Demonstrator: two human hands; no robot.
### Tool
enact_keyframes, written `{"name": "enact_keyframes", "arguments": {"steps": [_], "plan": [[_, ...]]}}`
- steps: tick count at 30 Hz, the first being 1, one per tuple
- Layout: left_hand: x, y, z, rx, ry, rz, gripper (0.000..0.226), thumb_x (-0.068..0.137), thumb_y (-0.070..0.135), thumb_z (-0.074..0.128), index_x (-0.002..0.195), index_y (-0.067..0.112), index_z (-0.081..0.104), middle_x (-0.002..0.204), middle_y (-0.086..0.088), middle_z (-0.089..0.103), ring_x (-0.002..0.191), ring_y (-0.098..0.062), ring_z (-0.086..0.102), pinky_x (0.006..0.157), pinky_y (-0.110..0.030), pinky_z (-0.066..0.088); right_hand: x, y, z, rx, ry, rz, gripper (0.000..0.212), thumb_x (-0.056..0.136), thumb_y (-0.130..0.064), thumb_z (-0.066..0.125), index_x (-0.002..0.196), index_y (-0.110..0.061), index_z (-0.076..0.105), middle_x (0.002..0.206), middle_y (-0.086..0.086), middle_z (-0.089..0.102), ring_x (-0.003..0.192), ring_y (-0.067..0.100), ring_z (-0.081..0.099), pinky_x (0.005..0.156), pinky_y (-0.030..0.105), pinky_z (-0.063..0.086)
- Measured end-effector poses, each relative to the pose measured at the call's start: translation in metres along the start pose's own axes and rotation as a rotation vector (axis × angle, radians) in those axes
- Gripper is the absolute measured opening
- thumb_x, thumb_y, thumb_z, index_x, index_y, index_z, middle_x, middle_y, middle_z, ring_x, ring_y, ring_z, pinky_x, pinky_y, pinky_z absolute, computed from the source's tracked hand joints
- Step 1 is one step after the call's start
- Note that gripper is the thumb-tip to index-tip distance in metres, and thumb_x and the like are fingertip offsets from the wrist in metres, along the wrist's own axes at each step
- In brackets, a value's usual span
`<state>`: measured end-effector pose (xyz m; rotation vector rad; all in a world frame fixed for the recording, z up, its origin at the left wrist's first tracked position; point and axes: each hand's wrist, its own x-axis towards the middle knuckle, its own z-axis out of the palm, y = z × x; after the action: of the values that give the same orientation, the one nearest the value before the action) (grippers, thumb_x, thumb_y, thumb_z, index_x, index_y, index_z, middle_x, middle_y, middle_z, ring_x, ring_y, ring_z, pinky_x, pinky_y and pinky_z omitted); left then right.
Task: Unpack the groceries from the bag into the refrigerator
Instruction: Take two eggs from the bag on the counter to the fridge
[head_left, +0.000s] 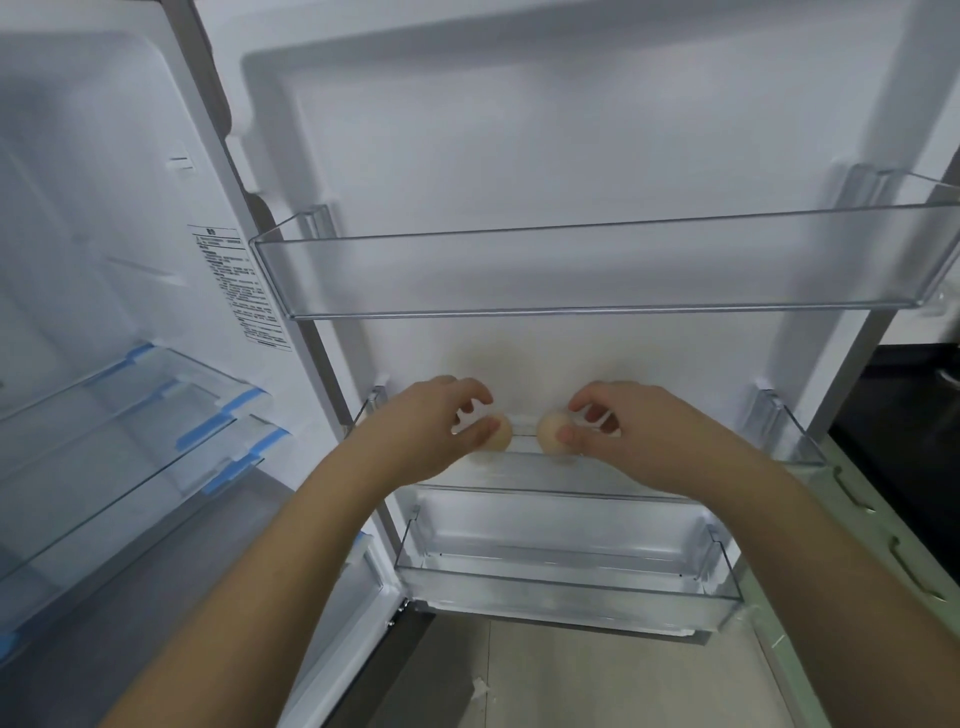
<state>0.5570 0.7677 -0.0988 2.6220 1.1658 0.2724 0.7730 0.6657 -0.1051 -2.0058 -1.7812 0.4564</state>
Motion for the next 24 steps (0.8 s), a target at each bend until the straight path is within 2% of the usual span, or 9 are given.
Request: {"name": "enact_keyframes", "arguments": {"steps": [3, 7, 11, 14, 17, 20, 24], "plan": [[-0.013, 0.005, 0.003, 0.03, 0.114, 0.029, 0.037, 0.095, 0.047, 0.049, 0.13, 0.033, 0.051, 0.118, 0.01, 0.058, 0.095, -0.006, 0.057, 0.079, -0.024, 0.044, -0.01, 0.002, 0.004, -0.015, 0.071, -0.055, 0.038, 0.088, -0.056, 0.055, 0.116, -0.031, 0.058, 0.107, -0.011, 0.058, 0.098, 0.01, 0.056, 0.084, 0.027, 0.044], [-0.027, 0.014, 0.01, 0.09, 0.22, 0.045, 0.038, 0.098, 0.037, 0.049, 0.135, 0.029, 0.048, 0.124, 0.006, 0.058, 0.104, -0.017, 0.059, 0.082, -0.036, 0.052, -0.019, 0.003, 0.007, 0.069, 0.18, -0.118, 0.031, 0.09, -0.052, 0.055, 0.113, -0.031, 0.06, 0.107, -0.01, 0.06, 0.099, 0.009, 0.058, 0.084, 0.028, 0.046], [-0.039, 0.018, 0.019, 0.204, 0.292, 0.081, 0.035, 0.096, 0.034, 0.051, 0.127, 0.02, 0.057, 0.121, -0.002, 0.06, 0.102, -0.025, 0.06, 0.081, -0.039, 0.051, -0.029, 0.004, 0.012, 0.059, 0.252, -0.128, 0.044, 0.093, -0.054, 0.046, 0.129, -0.03, 0.051, 0.124, -0.01, 0.057, 0.11, 0.01, 0.054, 0.093, 0.03, 0.045], [-0.05, 0.024, 0.025, 0.266, 0.299, 0.064, 0.044, 0.091, 0.042, 0.039, 0.122, 0.018, 0.06, 0.12, -0.006, 0.062, 0.105, -0.029, 0.062, 0.086, -0.043, 0.05, -0.039, 0.005, 0.017, -0.029, 0.248, -0.135, 0.054, 0.094, -0.056, 0.037, 0.138, -0.027, 0.045, 0.137, -0.007, 0.052, 0.121, 0.014, 0.049, 0.1, 0.03, 0.039], [-0.062, 0.027, 0.032, 0.302, 0.249, 0.015, 0.048, 0.092, 0.043, 0.039, 0.132, 0.021, 0.054, 0.135, -0.008, 0.057, 0.121, -0.03, 0.055, 0.1, -0.045, 0.042, -0.048, 0.005, 0.024, -0.109, 0.265, -0.137, 0.064, 0.094, -0.063, 0.024, 0.14, -0.023, 0.044, 0.141, -0.002, 0.051, 0.127, 0.019, 0.046, 0.107, 0.034, 0.034], [-0.073, 0.027, 0.034, 0.297, 0.213, 0.001, 0.052, 0.097, 0.037, 0.047, 0.147, 0.028, 0.036, 0.152, -0.005, 0.04, 0.137, -0.026, 0.038, 0.114, -0.044, 0.026, -0.056, 0.001, 0.032, -0.205, 0.273, -0.129, 0.078, 0.089, -0.068, 0.009, 0.144, -0.023, 0.04, 0.149, 0.002, 0.043, 0.135, 0.022, 0.04, 0.112, 0.039, 0.029], [-0.084, 0.026, 0.029, 0.305, 0.206, -0.019, 0.055, 0.099, 0.045, 0.038, 0.151, 0.033, 0.022, 0.159, 0.0, 0.025, 0.145, -0.022, 0.024, 0.118, -0.042, 0.014, -0.071, -0.01, 0.037, -0.307, 0.288, -0.105, 0.081, 0.087, -0.069, 0.003, 0.145, -0.024, 0.038, 0.153, 0.003, 0.037, 0.138, 0.024, 0.036, 0.115, 0.042, 0.025]]}}
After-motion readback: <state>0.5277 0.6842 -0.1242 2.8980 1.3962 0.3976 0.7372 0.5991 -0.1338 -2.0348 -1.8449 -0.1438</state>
